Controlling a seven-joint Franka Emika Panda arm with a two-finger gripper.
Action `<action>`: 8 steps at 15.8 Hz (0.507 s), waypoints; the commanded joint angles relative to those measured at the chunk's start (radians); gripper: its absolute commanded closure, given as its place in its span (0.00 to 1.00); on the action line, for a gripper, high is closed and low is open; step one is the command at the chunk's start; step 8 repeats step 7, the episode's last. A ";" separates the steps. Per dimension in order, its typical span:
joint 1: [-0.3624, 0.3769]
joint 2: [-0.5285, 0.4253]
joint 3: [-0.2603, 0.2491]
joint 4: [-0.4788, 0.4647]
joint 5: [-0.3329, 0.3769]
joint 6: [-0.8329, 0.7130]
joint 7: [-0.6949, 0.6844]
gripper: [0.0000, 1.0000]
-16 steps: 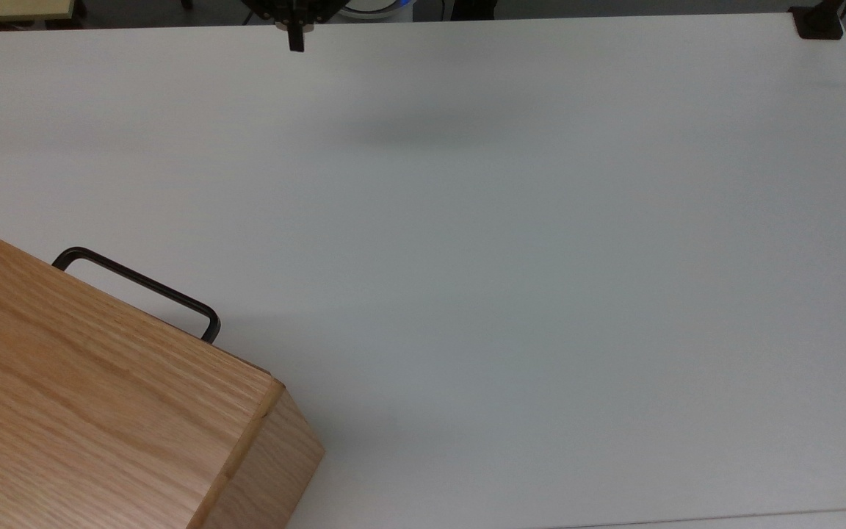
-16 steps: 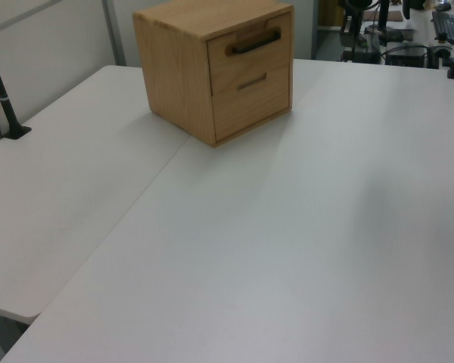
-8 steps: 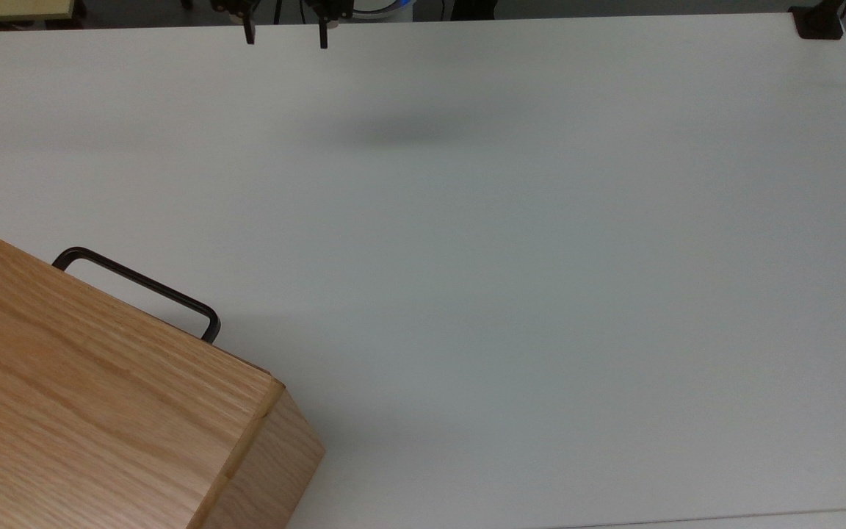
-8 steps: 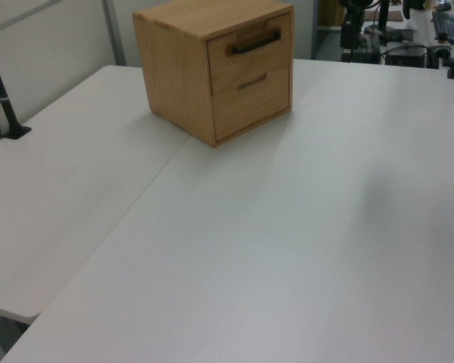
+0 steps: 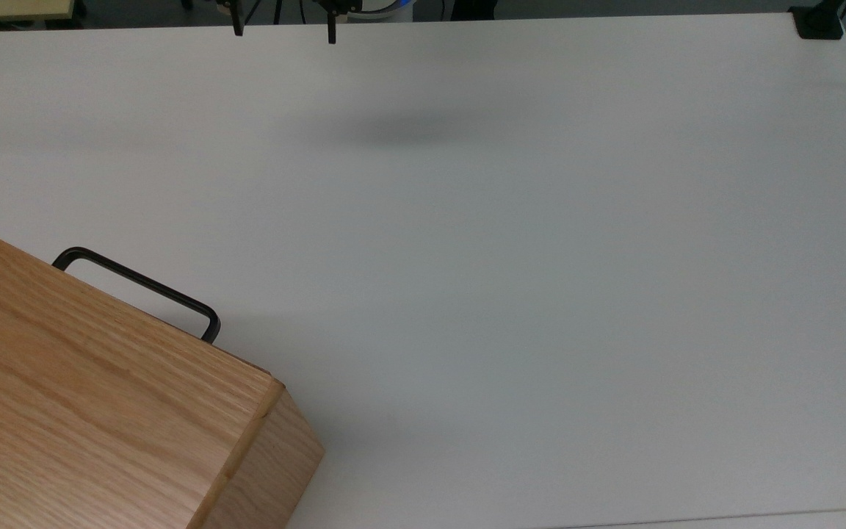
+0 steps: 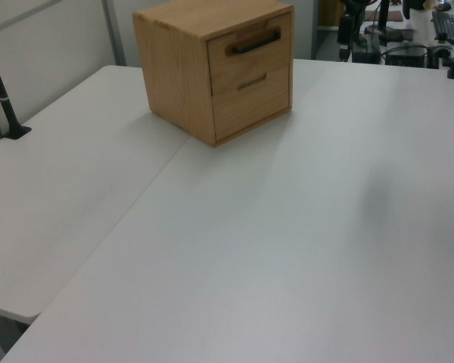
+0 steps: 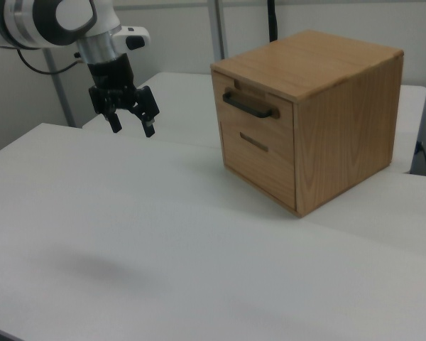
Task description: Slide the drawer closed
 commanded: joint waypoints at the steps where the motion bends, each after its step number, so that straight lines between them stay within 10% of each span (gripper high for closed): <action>1: -0.008 -0.017 -0.017 -0.005 0.108 0.028 0.041 0.00; 8: -0.006 -0.017 -0.031 -0.005 0.119 0.048 0.040 0.00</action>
